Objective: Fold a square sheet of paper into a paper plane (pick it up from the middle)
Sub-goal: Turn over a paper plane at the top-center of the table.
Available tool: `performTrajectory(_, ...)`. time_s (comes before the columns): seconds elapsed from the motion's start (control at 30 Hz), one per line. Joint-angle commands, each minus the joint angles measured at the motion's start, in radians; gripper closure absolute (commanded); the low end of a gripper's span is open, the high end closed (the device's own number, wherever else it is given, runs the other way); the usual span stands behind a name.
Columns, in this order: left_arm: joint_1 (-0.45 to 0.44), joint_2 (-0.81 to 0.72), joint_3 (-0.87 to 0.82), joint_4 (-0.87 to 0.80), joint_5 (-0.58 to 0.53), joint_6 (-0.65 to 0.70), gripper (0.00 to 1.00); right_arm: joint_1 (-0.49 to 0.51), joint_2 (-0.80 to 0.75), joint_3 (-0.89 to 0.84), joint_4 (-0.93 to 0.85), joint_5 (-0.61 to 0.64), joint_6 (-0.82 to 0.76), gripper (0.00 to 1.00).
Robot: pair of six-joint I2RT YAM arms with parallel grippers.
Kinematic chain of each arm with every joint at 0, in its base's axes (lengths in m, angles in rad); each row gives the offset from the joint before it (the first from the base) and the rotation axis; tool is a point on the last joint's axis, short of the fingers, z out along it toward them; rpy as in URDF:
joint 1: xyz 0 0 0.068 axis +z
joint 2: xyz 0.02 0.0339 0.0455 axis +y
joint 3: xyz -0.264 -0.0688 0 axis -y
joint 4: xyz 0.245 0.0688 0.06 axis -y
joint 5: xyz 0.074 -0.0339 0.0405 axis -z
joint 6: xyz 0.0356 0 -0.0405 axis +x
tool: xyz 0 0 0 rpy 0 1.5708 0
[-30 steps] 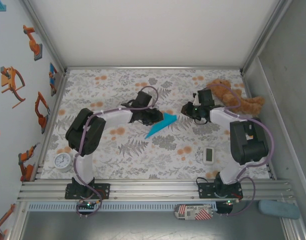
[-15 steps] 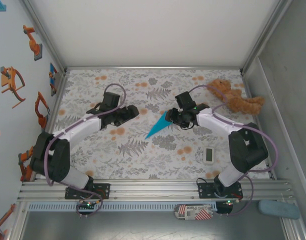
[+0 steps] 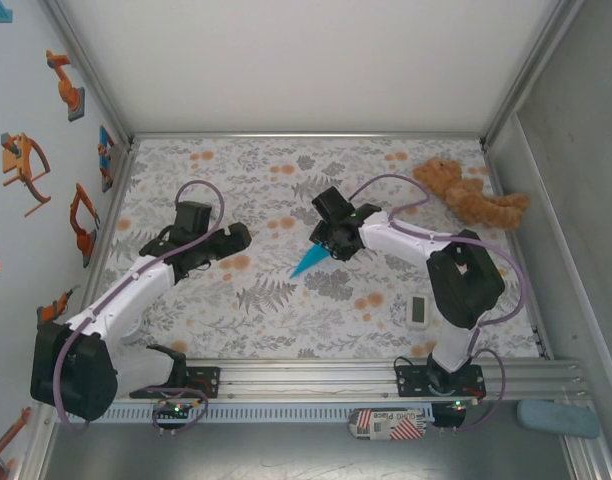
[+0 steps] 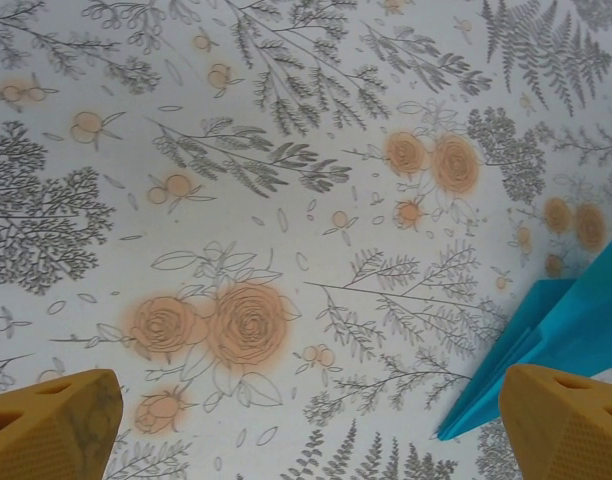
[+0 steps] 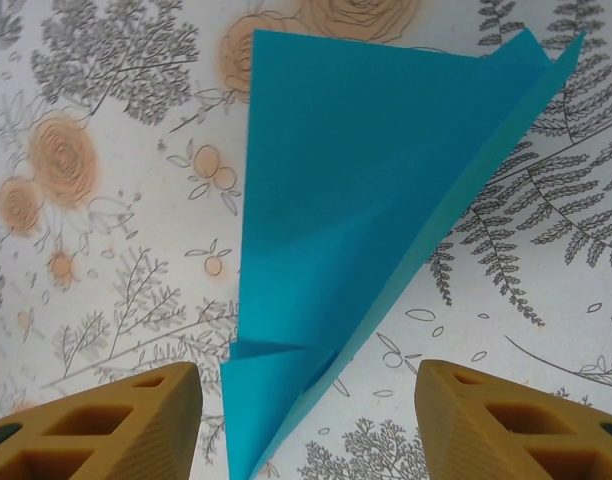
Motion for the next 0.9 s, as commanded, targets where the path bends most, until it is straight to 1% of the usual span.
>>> performTrajectory(0.0, 0.018, -0.021, -0.019, -0.027, 0.007, 0.051, 0.04, 0.008, 0.043, 0.044, -0.062, 0.054, 0.094, 0.43)
performTrajectory(0.27, 0.033, -0.002, -0.017, -0.022, 0.049, 0.059, 0.04, 0.014, 0.070, 0.057, -0.109, 0.092, 0.150, 0.51)
performTrajectory(0.37, 0.036, 0.002, -0.014, -0.022, 0.051, 0.059, 0.04, 0.014, 0.074, 0.052, -0.108, 0.085, 0.164, 0.60)
performTrajectory(0.43, 0.039, 0.001, -0.016, -0.019, 0.051, 0.059, 0.04, 0.014, 0.076, 0.055, -0.107, 0.083, 0.165, 0.68)
performTrajectory(0.5, 0.042, 0.001, -0.017, -0.020, 0.054, 0.056, 0.04, 0.014, 0.074, 0.055, -0.106, 0.086, 0.165, 0.73)
performTrajectory(0.67, 0.046, 0.002, -0.017, -0.022, 0.055, 0.043, 0.04, 0.014, 0.065, 0.069, -0.105, 0.112, 0.136, 0.88)
performTrajectory(0.73, 0.048, 0.002, -0.018, -0.019, 0.058, 0.036, 0.04, 0.014, 0.065, 0.080, -0.105, 0.112, 0.118, 0.95)
performTrajectory(0.8, 0.055, 0.006, -0.018, -0.015, 0.073, 0.029, 0.04, 0.014, 0.065, 0.085, -0.106, 0.112, 0.107, 1.00)
performTrajectory(0.87, 0.063, 0.010, -0.018, -0.012, 0.084, 0.017, 0.04, 0.014, 0.062, 0.087, -0.100, 0.114, 0.095, 1.00)
